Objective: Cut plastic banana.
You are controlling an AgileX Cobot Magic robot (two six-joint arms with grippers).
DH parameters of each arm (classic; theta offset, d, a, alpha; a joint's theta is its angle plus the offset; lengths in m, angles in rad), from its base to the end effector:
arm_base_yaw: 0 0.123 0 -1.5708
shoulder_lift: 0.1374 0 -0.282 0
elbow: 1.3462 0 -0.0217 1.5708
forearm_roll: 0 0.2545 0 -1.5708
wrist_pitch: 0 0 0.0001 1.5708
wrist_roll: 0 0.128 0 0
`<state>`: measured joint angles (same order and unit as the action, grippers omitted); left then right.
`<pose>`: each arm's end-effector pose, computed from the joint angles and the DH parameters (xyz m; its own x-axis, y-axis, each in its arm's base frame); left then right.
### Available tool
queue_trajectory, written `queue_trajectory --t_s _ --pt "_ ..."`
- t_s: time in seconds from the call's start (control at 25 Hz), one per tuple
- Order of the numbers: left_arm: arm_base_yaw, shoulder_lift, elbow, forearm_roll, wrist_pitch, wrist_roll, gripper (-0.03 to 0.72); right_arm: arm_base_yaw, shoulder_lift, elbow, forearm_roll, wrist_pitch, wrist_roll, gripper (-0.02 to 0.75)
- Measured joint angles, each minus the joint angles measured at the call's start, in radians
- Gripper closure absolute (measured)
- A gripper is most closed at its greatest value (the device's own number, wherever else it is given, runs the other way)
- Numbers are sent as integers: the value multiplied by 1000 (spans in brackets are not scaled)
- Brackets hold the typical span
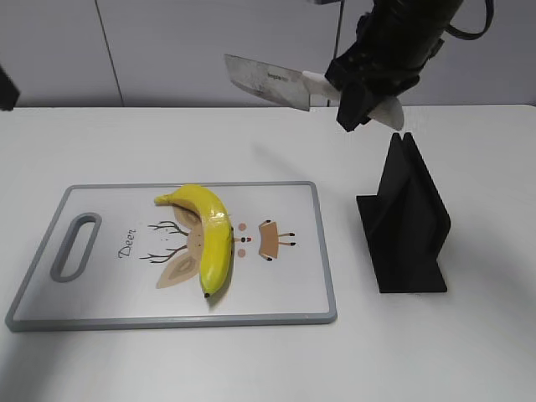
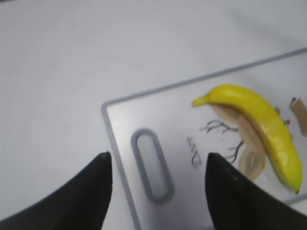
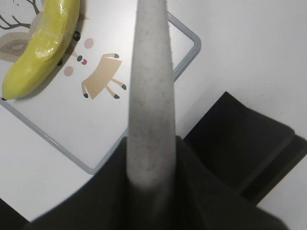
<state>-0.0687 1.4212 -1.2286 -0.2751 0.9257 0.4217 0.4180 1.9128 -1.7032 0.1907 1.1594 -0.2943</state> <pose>0.3154 -0.0496 0.2938 -0.7736 0.2987 -0.5589 0.3882 0.9205 -0.0453 0.3766 0.1916 0.2431 -0.7575 -0.5688 -0.3204 -0.6240 0.7751 0.0995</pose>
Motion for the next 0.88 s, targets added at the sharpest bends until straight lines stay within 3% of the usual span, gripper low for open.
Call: queue_trajectory --t_s 0.12,0.36,0.72,0.88 --pt "9 -19 19 78 99 -71 102 0 -23 7 -10 28 81 575" --pt "6 -182 176 83 74 -100 106 0 -154 122 -50 -6 187 575" --pt "6 -556 475 85 3 -115 111 0 -385 446 -144 -309 390 575" --pt "6 -737 614 85 -32 -119 121 0 -457 554 -208 -364 488 575"
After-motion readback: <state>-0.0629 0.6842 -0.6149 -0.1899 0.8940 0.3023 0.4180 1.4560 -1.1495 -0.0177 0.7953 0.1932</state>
